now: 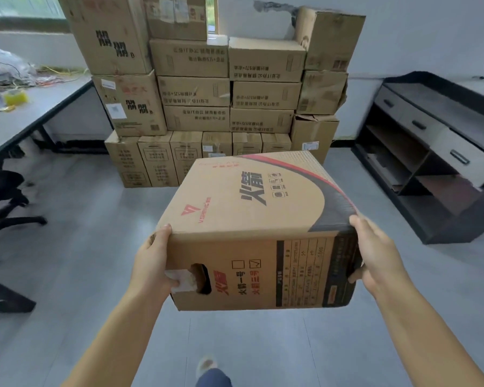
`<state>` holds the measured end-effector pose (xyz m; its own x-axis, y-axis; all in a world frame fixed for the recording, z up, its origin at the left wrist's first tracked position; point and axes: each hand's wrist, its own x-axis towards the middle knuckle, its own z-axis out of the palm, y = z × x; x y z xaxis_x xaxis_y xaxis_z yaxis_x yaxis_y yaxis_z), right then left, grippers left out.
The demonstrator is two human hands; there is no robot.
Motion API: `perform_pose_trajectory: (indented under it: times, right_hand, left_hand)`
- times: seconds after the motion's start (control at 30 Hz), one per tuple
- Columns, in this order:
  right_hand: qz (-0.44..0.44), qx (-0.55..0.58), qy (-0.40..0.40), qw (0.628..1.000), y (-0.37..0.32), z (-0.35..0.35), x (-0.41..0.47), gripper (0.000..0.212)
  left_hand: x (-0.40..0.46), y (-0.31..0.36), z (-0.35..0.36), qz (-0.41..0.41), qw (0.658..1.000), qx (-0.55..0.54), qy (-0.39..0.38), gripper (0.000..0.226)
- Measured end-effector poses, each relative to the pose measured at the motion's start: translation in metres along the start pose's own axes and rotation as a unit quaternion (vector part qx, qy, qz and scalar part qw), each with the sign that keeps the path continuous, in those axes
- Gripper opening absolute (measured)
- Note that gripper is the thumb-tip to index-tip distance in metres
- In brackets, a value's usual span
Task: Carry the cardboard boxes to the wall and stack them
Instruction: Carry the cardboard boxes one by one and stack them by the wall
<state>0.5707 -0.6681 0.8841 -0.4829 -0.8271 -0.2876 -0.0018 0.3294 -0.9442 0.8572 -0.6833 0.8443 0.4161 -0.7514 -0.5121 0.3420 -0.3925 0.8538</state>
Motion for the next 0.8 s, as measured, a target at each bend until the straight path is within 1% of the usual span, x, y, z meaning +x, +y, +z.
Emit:
perform_pose_trajectory:
  times: [0.13,0.3,0.47,0.63,0.77,0.8]
  right_hand:
    - [-0.008,0.003,0.005,1.0,-0.027,0.041,0.073,0.023]
    - [-0.023,0.044,0.029,0.998,-0.079,0.098,0.168,0.021]
    - [-0.048,0.082,0.044,0.995,-0.143,0.151,0.253,0.019]
    - [-0.074,0.097,0.071,0.99,-0.208,0.186,0.336,0.019]
    - [-0.11,0.119,0.055,0.985,-0.26,0.214,0.415,0.023]
    - [-0.115,0.124,0.05,0.984,-0.273,0.222,0.437,0.023]
  left_hand:
    - [0.073,0.042,0.052,0.024,1.0,-0.004,0.004,0.014]
    - [0.169,0.112,0.123,0.038,0.999,-0.005,-0.037,0.011]
    - [0.251,0.194,0.193,0.078,0.993,-0.009,-0.084,0.01]
    - [0.322,0.259,0.265,0.125,0.987,-0.014,-0.102,0.012]
    - [0.378,0.309,0.331,0.147,0.98,-0.044,-0.124,0.008]
    - [0.393,0.322,0.347,0.155,0.978,-0.053,-0.127,0.015]
